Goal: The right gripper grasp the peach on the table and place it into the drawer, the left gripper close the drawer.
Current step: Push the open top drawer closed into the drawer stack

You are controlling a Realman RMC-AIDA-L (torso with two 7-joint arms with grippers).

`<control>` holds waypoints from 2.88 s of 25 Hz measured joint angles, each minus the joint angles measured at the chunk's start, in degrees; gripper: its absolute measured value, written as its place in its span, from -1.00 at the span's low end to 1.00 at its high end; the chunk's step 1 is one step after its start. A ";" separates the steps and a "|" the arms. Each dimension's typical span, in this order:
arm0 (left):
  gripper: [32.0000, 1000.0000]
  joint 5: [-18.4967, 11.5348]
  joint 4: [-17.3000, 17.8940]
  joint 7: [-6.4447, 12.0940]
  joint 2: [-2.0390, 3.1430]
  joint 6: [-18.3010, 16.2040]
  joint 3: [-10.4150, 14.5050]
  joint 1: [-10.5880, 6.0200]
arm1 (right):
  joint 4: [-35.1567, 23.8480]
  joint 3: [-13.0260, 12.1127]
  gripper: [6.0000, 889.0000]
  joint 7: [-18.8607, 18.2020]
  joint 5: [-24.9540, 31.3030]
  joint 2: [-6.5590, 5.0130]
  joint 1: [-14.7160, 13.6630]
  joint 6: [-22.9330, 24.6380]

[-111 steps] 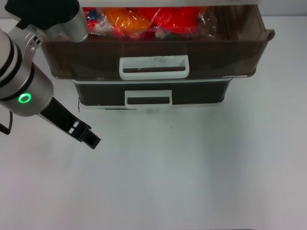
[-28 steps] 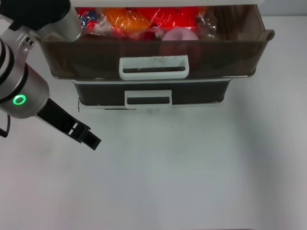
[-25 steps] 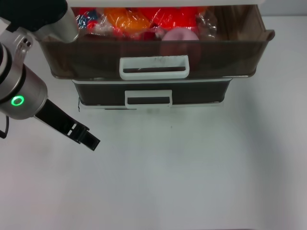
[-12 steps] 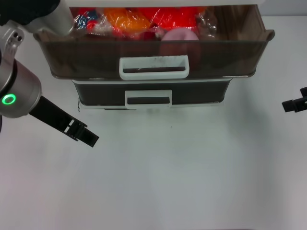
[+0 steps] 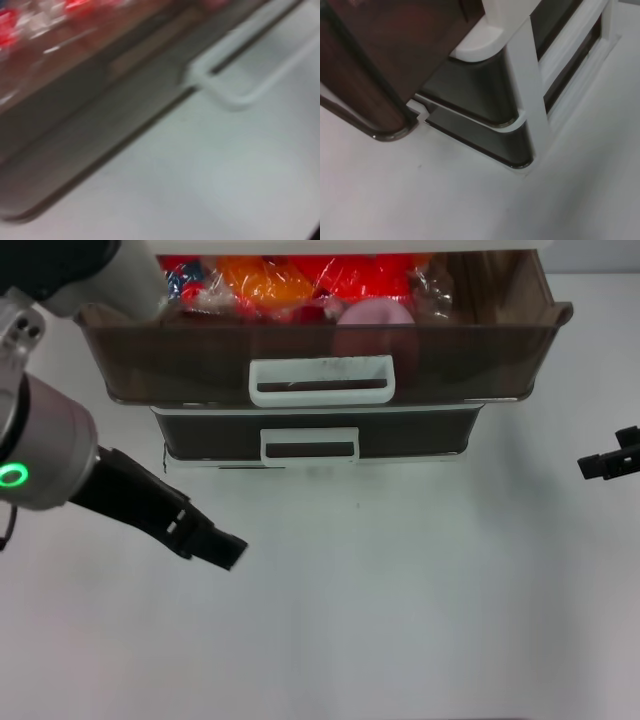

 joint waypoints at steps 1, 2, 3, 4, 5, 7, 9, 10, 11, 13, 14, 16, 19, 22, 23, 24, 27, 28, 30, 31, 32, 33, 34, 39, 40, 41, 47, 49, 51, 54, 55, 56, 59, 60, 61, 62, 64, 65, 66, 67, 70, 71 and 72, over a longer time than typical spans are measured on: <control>0.58 -0.99 0.20 0.45 0.06 -0.03 0.79 -0.14 | 0.02 0.07 0.96 -0.01 -0.03 0.00 0.00 -0.01; 0.58 -1.51 0.30 0.71 0.07 -0.02 1.41 -0.38 | 0.05 0.10 0.96 -0.01 -0.03 0.00 0.00 -0.09; 0.58 -1.91 0.31 0.99 0.10 -0.06 2.29 -1.03 | 0.08 0.11 0.96 -0.03 -0.02 0.00 0.01 -0.25; 0.58 -2.28 0.35 1.35 0.12 -0.11 3.49 -2.08 | 0.08 0.09 0.96 -0.07 -0.01 -0.01 0.00 -0.48; 0.58 -2.52 0.40 1.68 0.12 -0.12 4.62 -3.21 | 0.09 0.04 0.96 -0.20 0.00 -0.01 0.00 -0.71; 0.58 -2.72 0.40 2.17 0.09 -0.17 6.56 -5.52 | 0.23 -0.03 0.96 -0.59 -0.07 0.02 0.08 -0.91; 0.58 -2.75 0.40 3.11 -0.06 -0.15 8.33 -8.18 | 0.40 -0.44 0.96 -0.84 -0.08 0.06 0.39 -0.92; 0.58 -2.76 0.38 3.87 -0.17 -0.05 8.89 -9.56 | 0.47 -0.73 0.96 -0.88 -0.08 0.07 0.76 -0.92; 0.58 -2.76 0.33 4.66 -0.30 0.05 9.09 -10.47 | 0.51 -0.94 0.96 -0.90 -0.09 0.10 1.05 -0.92; 0.58 -2.77 0.28 5.89 -0.48 0.42 9.17 -11.47 | 0.52 -1.29 0.96 -0.91 -0.09 0.20 1.67 -0.93; 0.58 -2.77 0.22 6.63 -0.57 0.81 9.17 -11.99 | 0.51 -1.42 0.96 -0.92 -0.08 0.27 1.91 -0.93; 0.58 -2.70 -0.05 7.62 -0.62 1.75 9.21 -12.88 | 0.51 -1.50 0.96 -0.93 -0.09 0.33 2.02 -0.93; 0.58 -2.71 -0.73 9.01 -0.64 3.32 9.31 -14.08 | 0.57 -1.50 0.96 -0.93 -0.11 0.35 2.09 -1.38; 0.58 -3.44 -2.17 10.18 -0.75 4.80 9.77 -15.03 | 0.58 -1.51 0.96 -0.94 -0.11 0.40 2.12 -1.63; 0.58 -3.97 -2.85 10.53 -0.79 5.37 10.08 -15.37 | 0.59 -1.51 0.96 -0.94 -0.10 0.44 2.12 -1.63; 0.58 -4.31 -3.50 10.71 -0.79 5.76 10.31 -15.63 | 0.59 -1.52 0.96 -0.93 -0.09 0.48 2.12 -1.63; 0.58 -5.50 -6.86 11.74 -0.81 7.88 11.29 -16.84 | 0.59 -1.58 0.96 -0.96 -0.10 0.75 2.12 -1.63; 0.58 -5.58 -7.53 11.99 -0.82 8.36 11.54 -17.08 | 0.60 -1.59 0.96 -0.97 -0.10 0.85 2.12 -1.64; 0.58 -5.49 -8.84 12.84 -0.83 9.80 12.17 -17.53 | 0.59 -1.65 0.96 -1.01 -0.11 0.98 2.12 -1.63; 0.58 -5.41 -9.27 13.34 -0.83 10.31 12.29 -17.67 | 0.60 -1.75 0.96 -1.01 -0.11 1.06 2.12 -1.63; 0.58 -5.33 -9.68 13.80 -0.83 10.74 12.30 -17.83 | 0.59 -1.89 0.96 -1.01 -0.11 1.09 2.12 -1.63; 0.58 -5.24 -10.36 14.31 -0.83 11.21 12.26 -18.05 | 0.60 -2.05 0.96 -1.02 -0.11 1.15 2.12 -1.62; 0.58 -5.16 -11.02 14.68 -0.81 11.60 12.13 -18.22 | 0.59 -2.18 0.96 -1.02 -0.11 1.24 2.12 -1.63; 0.58 -4.40 -14.09 17.61 -0.63 13.57 11.35 -18.62 | 0.66 -2.30 0.96 -1.10 0.21 1.58 2.09 -2.69; 0.58 -4.02 -14.32 18.22 -0.63 13.95 11.05 -18.63 | 0.77 -2.30 0.96 -1.20 0.22 1.64 2.08 -2.92; 0.58 -3.86 -14.44 18.60 -0.63 14.04 10.75 -18.63 | 0.93 -2.30 0.96 -1.34 0.23 1.67 2.08 -3.07; 0.58 -3.59 -15.79 21.29 -0.64 15.10 8.30 -18.81 | 1.60 -2.30 0.96 -1.76 0.32 1.74 2.25 -3.12; 0.58 -3.59 -15.97 22.51 -0.62 15.59 7.53 -18.71 | 1.62 -2.27 0.96 -1.80 0.35 1.78 2.34 -3.12; 0.58 -3.59 -15.98 23.06 -0.56 16.33 7.22 -18.63 | 1.63 -2.20 0.96 -1.85 0.37 1.80 2.42 -3.12; 0.58 -3.28 -16.00 24.33 -0.53 17.43 6.47 -18.56 | 1.65 -2.12 0.96 -1.90 0.39 1.82 2.50 -3.12; 0.58 -3.10 -16.10 24.87 -0.60 17.79 6.11 -18.53 | 1.65 -2.09 0.96 -1.90 0.39 1.85 2.55 -3.12; 0.58 -2.97 -16.39 25.21 -0.60 18.15 5.85 -18.55 | 1.65 -2.07 0.96 -1.90 0.39 1.87 2.58 -3.14; 0.58 -2.76 -18.17 26.10 -0.57 19.38 4.80 -18.93 | 1.99 -2.01 0.96 -1.90 0.41 1.88 2.66 -3.64; 0.58 -2.72 -18.65 26.34 -0.57 19.63 4.45 -19.04 | 2.13 -1.99 0.96 -1.90 0.41 1.88 2.68 -3.82; 0.58 -2.70 -19.25 26.65 -0.58 19.93 3.95 -19.20 | 2.23 -1.97 0.96 -1.90 0.48 1.88 2.69 -3.92; 0.58 -2.70 -19.64 26.88 -0.58 20.14 3.58 -19.37 | 2.29 -1.94 0.96 -1.90 0.65 1.88 2.71 -3.97; 0.58 -2.37 -20.37 27.19 -0.54 20.80 2.89 -19.63 | 2.29 -1.87 0.96 -1.90 0.87 1.87 2.72 -3.98; 0.58 -2.37 -20.37 27.19 -0.54 20.80 2.89 -19.63 | 2.29 -1.84 0.96 -1.90 0.94 1.87 2.72 -3.98; 0.58 -1.92 -20.42 27.25 -0.53 21.12 2.75 -19.63 | 2.29 -1.82 0.96 -1.90 0.95 1.86 2.73 -3.99; 0.58 -1.47 -20.44 27.27 -0.53 21.31 2.76 -19.58 | 2.29 -1.82 0.96 -1.90 0.96 1.86 2.74 -4.00; 0.58 -0.02 -20.99 27.29 -0.53 22.07 2.72 -19.43 | 2.29 -1.82 0.96 -1.90 0.97 1.85 2.74 -4.01; 0.58 0.12 -21.32 27.29 -0.53 22.28 2.72 -19.43 | 2.29 -1.82 0.96 -1.90 0.97 1.84 2.74 -4.05; 0.58 0.12 -21.63 27.30 -0.53 22.52 2.62 -19.41 | 2.29 -1.83 0.96 -1.90 0.97 1.84 2.74 -4.11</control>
